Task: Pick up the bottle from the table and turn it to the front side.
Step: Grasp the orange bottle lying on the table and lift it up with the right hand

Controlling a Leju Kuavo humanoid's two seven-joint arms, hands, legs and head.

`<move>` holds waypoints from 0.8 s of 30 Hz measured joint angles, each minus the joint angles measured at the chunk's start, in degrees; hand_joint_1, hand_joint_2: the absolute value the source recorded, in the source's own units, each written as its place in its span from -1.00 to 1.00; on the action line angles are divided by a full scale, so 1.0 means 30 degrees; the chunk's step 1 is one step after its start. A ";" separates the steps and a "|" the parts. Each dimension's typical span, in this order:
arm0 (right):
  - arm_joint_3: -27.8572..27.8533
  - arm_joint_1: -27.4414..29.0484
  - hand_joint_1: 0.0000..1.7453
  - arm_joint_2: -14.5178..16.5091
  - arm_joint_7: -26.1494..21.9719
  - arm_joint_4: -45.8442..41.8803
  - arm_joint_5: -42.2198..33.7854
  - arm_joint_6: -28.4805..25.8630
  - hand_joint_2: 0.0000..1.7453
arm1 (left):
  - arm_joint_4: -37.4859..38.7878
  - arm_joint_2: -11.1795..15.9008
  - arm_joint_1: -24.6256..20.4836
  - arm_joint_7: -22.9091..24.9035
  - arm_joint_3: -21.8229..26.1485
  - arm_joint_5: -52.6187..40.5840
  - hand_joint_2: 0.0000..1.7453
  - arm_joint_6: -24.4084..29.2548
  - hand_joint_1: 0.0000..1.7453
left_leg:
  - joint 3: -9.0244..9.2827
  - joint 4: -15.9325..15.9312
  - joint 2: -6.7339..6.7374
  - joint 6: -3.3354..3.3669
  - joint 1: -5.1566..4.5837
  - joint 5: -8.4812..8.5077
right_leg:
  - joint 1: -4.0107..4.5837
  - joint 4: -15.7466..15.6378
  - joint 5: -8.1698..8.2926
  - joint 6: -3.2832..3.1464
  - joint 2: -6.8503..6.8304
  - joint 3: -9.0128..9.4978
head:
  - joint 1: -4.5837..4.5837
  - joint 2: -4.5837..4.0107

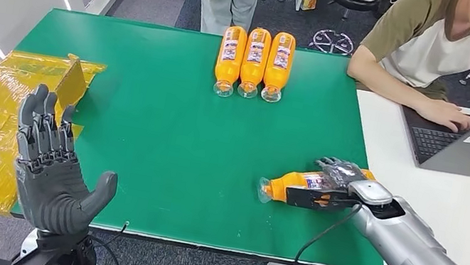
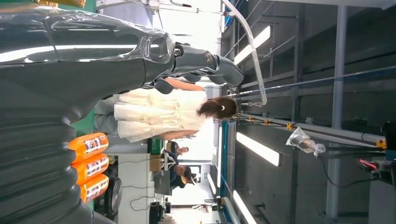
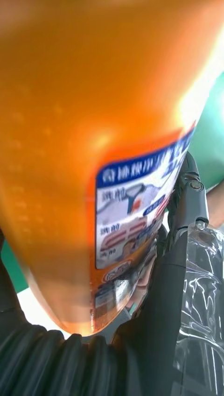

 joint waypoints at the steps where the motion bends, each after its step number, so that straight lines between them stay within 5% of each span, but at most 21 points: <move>1: -0.0071 0.0035 -0.65 -0.0042 0.0105 -0.0029 0.0162 0.0004 1.00 | 0.0000 0.0002 0.0001 0.0000 0.0000 0.0000 1.00 0.0007 -1.00 | 0.0001 0.0005 0.0000 0.0000 -0.0001 0.0000 | 0.0000 0.0000 0.0004 0.0003 0.0001 0.0001 | 0.0000 0.0000; 4: -0.0342 0.0141 0.85 -0.0085 0.0440 -0.0078 0.0982 -0.0067 1.00 | 0.0000 0.0015 0.0015 0.0002 0.0000 0.0000 1.00 0.0102 -1.00 | 0.0002 0.0010 -0.0001 0.0001 -0.0002 0.0001 | 0.0005 0.0000 0.0007 0.0002 0.0002 0.0003 | 0.0000 0.0000; 5: -0.0438 0.0187 1.00 -0.0085 0.0479 -0.0078 0.1244 -0.0140 1.00 | 0.0000 0.0018 0.0023 0.0002 0.0000 0.0002 1.00 0.0151 -1.00 | 0.0002 0.0010 0.0000 0.0001 -0.0001 0.0001 | 0.0006 0.0000 0.0007 0.0002 0.0002 0.0004 | 0.0000 0.0000; 17: -0.1414 0.0596 1.00 0.0369 -0.0843 -0.0107 0.1705 -0.1391 1.00 | -0.0004 0.0051 0.0353 -0.0065 0.0000 0.0058 1.00 0.0483 -1.00 | -0.0015 0.0000 0.0002 -0.0001 0.0001 0.0000 | 0.0008 0.0010 0.0006 -0.0005 0.0002 -0.0007 | 0.0000 0.0000; 24: -0.3027 0.2230 1.00 0.1049 -0.2134 -0.1895 0.0555 -0.3955 1.00 | -0.0111 0.0200 0.0597 -0.0405 0.0005 0.0133 1.00 0.0521 -1.00 | -0.0031 -0.0012 -0.0024 -0.0005 0.0006 -0.0001 | 0.0013 0.0017 -0.0023 -0.0021 -0.0017 -0.0019 | -0.0002 0.0000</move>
